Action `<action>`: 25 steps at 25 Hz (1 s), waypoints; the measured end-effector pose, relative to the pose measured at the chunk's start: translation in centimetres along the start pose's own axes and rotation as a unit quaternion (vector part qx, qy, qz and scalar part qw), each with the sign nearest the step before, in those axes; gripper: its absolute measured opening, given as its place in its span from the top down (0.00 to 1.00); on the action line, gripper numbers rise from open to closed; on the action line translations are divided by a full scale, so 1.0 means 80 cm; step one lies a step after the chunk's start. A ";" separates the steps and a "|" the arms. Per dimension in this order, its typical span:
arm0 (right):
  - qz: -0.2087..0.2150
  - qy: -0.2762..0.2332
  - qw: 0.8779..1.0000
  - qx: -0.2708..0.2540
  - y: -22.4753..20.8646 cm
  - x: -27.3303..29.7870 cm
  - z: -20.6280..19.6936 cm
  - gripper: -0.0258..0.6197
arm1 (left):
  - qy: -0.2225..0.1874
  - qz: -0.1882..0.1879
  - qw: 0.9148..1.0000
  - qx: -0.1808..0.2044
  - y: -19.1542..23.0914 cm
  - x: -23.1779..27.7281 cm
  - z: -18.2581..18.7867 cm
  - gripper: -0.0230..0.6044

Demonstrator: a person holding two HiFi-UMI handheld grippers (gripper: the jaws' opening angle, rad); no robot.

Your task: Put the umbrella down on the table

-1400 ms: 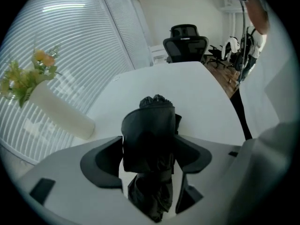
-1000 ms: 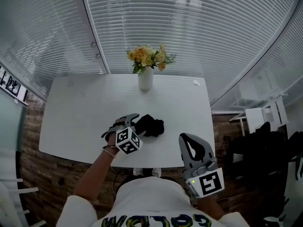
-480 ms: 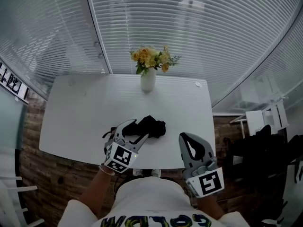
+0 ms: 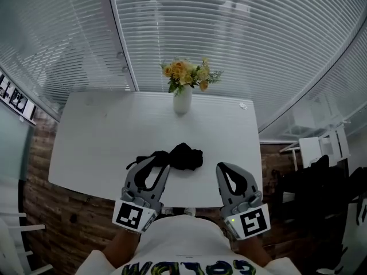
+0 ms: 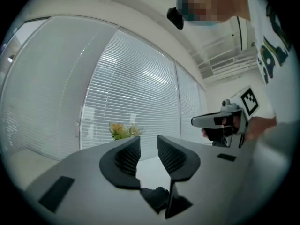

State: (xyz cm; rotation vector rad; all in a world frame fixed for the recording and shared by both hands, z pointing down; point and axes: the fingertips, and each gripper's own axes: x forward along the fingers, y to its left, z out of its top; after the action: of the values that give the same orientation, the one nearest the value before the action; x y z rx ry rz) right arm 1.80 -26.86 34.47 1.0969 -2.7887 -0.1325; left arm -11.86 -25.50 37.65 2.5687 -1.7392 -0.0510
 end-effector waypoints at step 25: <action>0.011 0.006 1.000 -0.013 0.010 0.010 0.003 0.95 | -0.036 0.015 0.999 -0.024 0.000 -0.016 0.040 0.90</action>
State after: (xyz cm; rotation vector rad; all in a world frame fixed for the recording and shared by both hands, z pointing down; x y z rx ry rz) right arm 0.63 -26.78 34.45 1.0585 -2.7794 -0.1595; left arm -12.51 -24.37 34.48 2.5366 -1.7766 -0.1850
